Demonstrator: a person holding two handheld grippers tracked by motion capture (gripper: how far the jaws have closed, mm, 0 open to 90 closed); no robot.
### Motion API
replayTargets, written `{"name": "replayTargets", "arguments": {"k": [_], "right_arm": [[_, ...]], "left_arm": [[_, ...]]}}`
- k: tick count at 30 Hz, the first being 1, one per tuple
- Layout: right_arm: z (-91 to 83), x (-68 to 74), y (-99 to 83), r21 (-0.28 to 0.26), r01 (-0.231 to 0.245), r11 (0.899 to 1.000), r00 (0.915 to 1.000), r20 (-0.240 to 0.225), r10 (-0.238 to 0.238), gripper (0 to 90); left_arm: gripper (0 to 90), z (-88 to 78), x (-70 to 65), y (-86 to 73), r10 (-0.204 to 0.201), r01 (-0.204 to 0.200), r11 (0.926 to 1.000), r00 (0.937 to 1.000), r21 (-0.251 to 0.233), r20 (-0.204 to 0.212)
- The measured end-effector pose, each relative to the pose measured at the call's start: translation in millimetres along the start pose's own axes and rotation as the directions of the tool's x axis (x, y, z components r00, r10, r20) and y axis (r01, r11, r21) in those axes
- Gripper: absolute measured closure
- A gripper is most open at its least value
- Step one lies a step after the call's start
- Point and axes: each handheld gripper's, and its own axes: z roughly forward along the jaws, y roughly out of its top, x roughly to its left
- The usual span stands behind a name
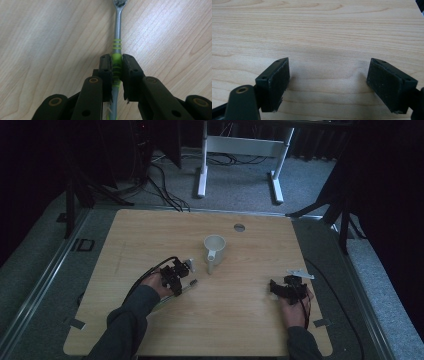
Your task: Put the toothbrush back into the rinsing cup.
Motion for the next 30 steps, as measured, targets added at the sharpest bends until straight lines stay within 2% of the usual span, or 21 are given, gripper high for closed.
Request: {"name": "replayTargets", "arguments": {"k": [7, 9, 10, 11, 15, 26, 27, 30], "right_arm": [[0.1, 0.0, 0.0, 0.000, 0.000, 1.000, 1.0000, 0.000, 0.000, 18.1], [0.1, 0.0, 0.0, 0.000, 0.000, 1.000, 1.0000, 0.000, 0.000, 18.1], [0.1, 0.0, 0.1, 0.000, 0.000, 1.000, 1.0000, 0.000, 0.000, 18.0], [0.1, 0.0, 0.1, 0.000, 0.000, 1.000, 1.0000, 0.000, 0.000, 18.1], [0.1, 0.0, 0.1, 0.000, 0.000, 1.000, 1.0000, 0.000, 0.000, 18.1], [0.1, 0.0, 0.1, 0.000, 0.000, 1.000, 1.0000, 0.000, 0.000, 18.1], [0.1, 0.0, 0.1, 0.000, 0.000, 1.000, 1.0000, 0.000, 0.000, 18.1], [0.1, 0.0, 0.1, 0.000, 0.000, 1.000, 1.0000, 0.000, 0.000, 18.1]], "left_arm": [[79.1, -12.2, 6.3, -6.0, -0.027, 0.027, 0.9986, 0.9996, -0.046, 0.002], [79.1, -16.3, 7.4, -7.6, -0.042, 0.042, 0.9968, 0.9991, -0.068, 0.003], [79.1, -20.7, 9.0, -9.3, -0.050, 0.050, 0.9943, 0.9987, -0.094, 0.004], [79.1, -20.7, 9.0, -9.3, -0.050, 0.050, 0.9943, 0.9987, -0.094, 0.004], [79.1, -28.5, 11.5, -12.4, -0.074, 0.074, 0.9873, 0.9972, -0.140, 0.007], [79.1, -41.5, 15.8, -17.9, -0.099, 0.098, 0.9710, 0.9950, -0.218, 0.005], [79.1, -43.8, 15.7, -18.6, -0.101, 0.100, 0.9666, 0.9948, -0.236, 0.006], [79.1, -46.4, 15.5, -19.3, -0.110, 0.106, 0.9603, 0.9939, -0.258, -0.001]]}}
